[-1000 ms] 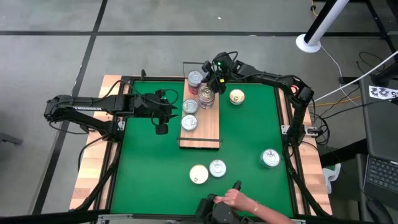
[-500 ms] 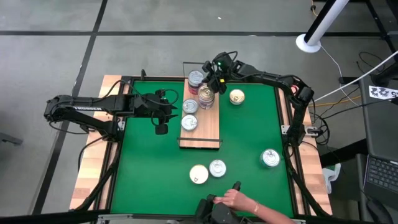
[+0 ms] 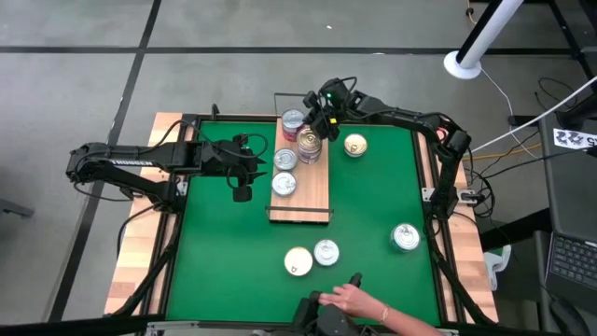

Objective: Stack canned seafood by type on shelf
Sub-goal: Put the dark blue tuna can on the shelf

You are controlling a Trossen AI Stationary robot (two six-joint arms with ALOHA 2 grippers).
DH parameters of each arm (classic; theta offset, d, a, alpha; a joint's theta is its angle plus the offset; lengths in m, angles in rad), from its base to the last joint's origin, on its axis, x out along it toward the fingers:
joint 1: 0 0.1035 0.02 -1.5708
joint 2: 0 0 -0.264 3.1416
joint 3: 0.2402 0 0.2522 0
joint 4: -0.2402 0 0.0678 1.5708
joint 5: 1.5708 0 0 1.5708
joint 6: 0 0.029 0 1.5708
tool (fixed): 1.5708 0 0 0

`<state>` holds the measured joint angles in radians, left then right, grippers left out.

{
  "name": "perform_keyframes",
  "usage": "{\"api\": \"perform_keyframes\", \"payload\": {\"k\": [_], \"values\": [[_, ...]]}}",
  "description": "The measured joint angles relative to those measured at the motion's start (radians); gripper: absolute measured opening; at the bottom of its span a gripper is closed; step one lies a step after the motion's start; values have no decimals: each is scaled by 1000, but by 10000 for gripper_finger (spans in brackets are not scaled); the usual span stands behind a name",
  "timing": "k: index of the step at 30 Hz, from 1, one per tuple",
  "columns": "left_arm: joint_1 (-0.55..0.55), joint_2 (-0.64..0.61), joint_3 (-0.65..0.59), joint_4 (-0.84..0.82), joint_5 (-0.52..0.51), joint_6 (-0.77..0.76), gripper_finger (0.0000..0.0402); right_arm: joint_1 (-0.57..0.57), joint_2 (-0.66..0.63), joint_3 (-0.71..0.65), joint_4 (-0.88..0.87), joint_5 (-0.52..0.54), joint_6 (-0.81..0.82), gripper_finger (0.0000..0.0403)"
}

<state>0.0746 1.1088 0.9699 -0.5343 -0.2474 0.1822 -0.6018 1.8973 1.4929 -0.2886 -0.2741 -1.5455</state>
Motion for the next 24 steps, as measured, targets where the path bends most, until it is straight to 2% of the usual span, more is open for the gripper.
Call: {"api": "perform_keyframes", "payload": {"k": [6,15,24], "values": [[0,0,0,0,0,0,131,0,0,0,22,8,2,81],[0,0,0,0,0,0,131,0,-14,0,54,217,26,76],[0,0,0,0,0,0,131,0,-106,0,6,316,129,76]]}}
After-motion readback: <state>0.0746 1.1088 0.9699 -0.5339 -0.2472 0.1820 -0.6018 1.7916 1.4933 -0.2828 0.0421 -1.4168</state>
